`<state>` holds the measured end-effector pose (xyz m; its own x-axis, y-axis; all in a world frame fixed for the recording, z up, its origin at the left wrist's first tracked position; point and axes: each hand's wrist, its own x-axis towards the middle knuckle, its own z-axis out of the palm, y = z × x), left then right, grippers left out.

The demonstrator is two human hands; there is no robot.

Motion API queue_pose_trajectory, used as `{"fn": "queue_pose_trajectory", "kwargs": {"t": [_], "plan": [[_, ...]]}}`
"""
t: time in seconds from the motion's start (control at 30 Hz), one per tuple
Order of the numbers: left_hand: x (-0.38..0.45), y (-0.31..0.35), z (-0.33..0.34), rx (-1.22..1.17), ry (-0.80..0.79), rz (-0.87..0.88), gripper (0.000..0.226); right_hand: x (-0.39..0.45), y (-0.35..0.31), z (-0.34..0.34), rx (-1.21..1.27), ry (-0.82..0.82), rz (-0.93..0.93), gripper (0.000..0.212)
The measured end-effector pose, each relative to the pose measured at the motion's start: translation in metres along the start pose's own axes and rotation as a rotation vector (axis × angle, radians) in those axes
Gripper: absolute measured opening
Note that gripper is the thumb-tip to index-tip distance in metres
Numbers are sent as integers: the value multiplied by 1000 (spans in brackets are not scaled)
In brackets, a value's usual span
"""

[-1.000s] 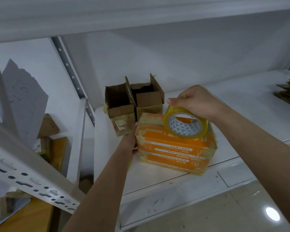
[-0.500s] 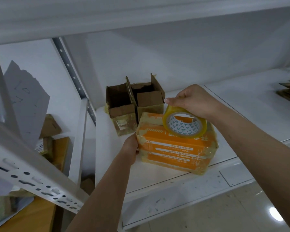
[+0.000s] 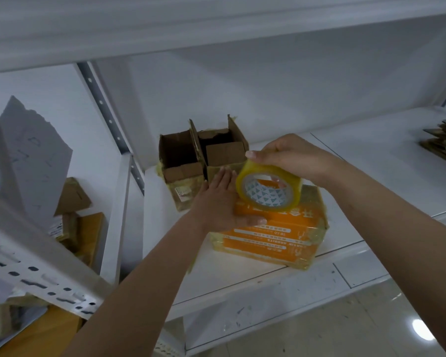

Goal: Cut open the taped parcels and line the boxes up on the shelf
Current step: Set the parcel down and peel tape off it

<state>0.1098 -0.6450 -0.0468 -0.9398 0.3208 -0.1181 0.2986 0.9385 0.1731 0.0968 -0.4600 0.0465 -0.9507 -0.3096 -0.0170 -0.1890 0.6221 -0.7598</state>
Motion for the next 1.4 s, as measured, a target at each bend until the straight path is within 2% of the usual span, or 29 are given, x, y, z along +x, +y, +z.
{"fn": "queue_pose_trajectory", "kwargs": {"t": [0.1, 0.2, 0.27, 0.43, 0.57, 0.63, 0.73, 0.87, 0.97, 1.07, 1.13, 1.2, 1.3, 1.4], "plan": [[3, 1, 0, 92, -36, -1, 128, -10, 16, -5, 194, -75, 54, 73], [5, 2, 0, 110, -67, -14, 138, -19, 27, -8, 317, -105, 33, 73], [4, 2, 0, 114, -55, -25, 142, -22, 24, -13, 266, -64, 5, 71], [3, 0, 4, 141, -11, -32, 146, -32, 20, -36, 76, 33, 34, 50], [5, 0, 3, 130, -13, -36, 149, -41, 26, -67, -170, 105, 109, 70], [5, 1, 4, 127, -17, -43, 151, -46, 34, -74, -144, 115, 144, 70], [3, 0, 1, 83, -24, -23, 153, -48, 42, -70, -155, 121, 164, 55], [-5, -14, -15, -23, -114, 3, 152, -47, 47, -70, -166, 163, 171, 53], [-12, -27, -21, 123, -110, -40, 151, -47, 49, -69, -153, 155, 161, 54], [-23, -43, -28, 326, -145, -162, 149, -47, 50, -70, -162, 147, 152, 53], [-31, -48, -37, 283, -168, -225, 150, -47, 51, -71, -157, 142, 145, 51], [-30, -38, -47, 161, -88, -161, 154, -46, 51, -71, -150, 141, 136, 51], [-13, 1, -47, 116, 56, 100, 150, -45, 50, -71, -156, 126, 130, 51], [3, 34, -28, 110, 21, 203, 133, -46, 51, -73, -152, 99, 124, 54]]}}
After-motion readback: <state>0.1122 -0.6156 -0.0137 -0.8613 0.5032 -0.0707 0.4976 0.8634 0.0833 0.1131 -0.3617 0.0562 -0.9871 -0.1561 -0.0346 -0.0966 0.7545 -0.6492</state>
